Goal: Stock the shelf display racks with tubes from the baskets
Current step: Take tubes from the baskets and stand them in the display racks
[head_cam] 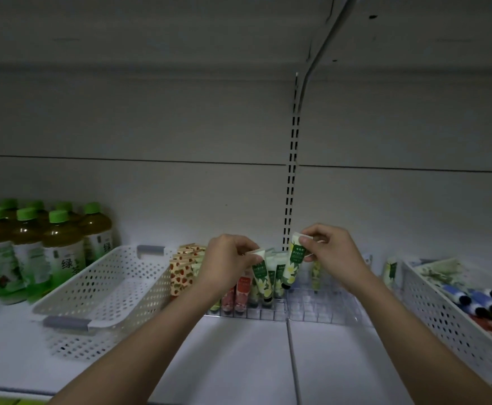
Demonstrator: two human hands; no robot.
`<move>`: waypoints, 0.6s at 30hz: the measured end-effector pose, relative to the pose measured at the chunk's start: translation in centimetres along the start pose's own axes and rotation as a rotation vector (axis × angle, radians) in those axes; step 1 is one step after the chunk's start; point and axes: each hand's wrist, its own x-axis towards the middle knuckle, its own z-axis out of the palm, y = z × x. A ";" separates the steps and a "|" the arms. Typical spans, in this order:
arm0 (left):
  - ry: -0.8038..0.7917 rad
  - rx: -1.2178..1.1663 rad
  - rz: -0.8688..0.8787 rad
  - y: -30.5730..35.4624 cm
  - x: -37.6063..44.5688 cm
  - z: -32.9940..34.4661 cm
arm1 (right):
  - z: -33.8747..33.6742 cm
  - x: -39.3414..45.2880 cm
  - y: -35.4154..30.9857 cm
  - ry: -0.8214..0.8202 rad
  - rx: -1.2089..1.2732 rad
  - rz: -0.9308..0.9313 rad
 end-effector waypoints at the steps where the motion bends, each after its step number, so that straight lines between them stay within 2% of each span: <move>1: 0.004 0.020 0.012 -0.1 -0.1 0.2 | -0.1 -0.1 0.4 -0.004 -0.002 -0.001; 18: 0.012 0.055 0.007 -1.7 -0.2 -0.3 | 2.8 0.7 3.5 -0.065 -0.199 -0.039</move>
